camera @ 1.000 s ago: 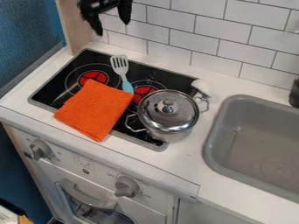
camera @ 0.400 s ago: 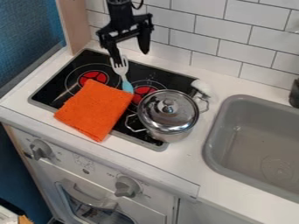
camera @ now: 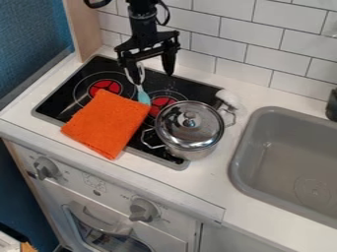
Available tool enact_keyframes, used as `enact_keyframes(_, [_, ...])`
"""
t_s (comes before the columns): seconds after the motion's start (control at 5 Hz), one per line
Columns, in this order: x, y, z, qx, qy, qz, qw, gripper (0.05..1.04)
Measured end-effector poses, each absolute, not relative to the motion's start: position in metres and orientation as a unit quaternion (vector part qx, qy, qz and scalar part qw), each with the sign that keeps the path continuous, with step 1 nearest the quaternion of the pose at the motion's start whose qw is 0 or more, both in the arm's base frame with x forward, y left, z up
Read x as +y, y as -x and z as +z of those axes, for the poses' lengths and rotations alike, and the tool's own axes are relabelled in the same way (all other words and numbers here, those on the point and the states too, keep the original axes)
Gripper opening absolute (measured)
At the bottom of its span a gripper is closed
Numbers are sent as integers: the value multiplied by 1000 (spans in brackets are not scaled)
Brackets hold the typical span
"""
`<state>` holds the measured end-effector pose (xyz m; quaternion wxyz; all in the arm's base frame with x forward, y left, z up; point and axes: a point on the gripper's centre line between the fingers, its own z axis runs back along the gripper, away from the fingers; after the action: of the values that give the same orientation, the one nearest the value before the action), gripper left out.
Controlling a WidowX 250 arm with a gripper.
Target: Moved the spatula on top of the orange towel
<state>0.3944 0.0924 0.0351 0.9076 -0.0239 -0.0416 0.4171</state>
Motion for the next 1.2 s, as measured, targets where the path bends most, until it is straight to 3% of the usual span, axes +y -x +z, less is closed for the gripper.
enact_keyframes(0.4, [98,-382,12,-10,-25,421,907,999])
enact_keyframes(0.6, [100,-382,0,-10,-26,418,908,978])
enact_keyframes(1.0, [99,-388,-1,-23,-12,415,909,399])
enact_keyframes(1.2, [97,-389,-1,-23,-7,416,909,307])
